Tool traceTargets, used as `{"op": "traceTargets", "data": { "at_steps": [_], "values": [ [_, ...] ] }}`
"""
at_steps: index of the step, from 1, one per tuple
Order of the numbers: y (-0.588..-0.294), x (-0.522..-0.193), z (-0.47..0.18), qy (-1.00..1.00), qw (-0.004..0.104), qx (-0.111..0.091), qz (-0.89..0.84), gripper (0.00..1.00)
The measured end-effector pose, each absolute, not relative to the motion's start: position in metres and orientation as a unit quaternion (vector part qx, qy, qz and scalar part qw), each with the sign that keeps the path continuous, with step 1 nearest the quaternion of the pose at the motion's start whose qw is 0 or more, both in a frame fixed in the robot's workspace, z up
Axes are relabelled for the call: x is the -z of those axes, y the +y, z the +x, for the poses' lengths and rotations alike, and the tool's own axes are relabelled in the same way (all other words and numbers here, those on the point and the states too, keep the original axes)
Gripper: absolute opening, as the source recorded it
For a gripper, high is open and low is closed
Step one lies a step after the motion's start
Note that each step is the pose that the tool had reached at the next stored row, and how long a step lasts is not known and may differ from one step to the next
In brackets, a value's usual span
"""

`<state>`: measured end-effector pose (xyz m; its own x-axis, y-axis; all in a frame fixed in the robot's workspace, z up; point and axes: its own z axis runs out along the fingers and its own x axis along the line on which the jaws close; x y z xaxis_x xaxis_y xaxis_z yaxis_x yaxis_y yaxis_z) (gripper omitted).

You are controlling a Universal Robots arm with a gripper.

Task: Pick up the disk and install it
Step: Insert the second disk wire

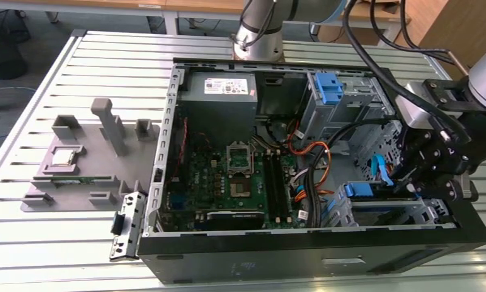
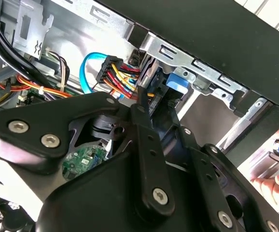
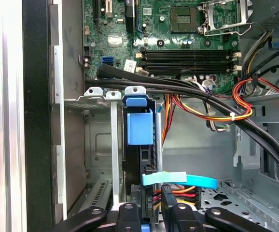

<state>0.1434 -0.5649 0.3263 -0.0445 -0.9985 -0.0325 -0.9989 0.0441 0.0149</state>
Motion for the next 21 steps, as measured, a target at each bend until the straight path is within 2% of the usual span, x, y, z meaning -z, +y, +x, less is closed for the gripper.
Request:
{"op": "traceTargets", "data": {
  "at_steps": [14,21],
  "values": [
    [-0.565,-0.355,0.143,0.722,0.007,-0.017,-0.691,0.31],
    [-0.565,-0.356,0.143,0.722,0.007,-0.017,-0.691,0.31]
  ]
}}
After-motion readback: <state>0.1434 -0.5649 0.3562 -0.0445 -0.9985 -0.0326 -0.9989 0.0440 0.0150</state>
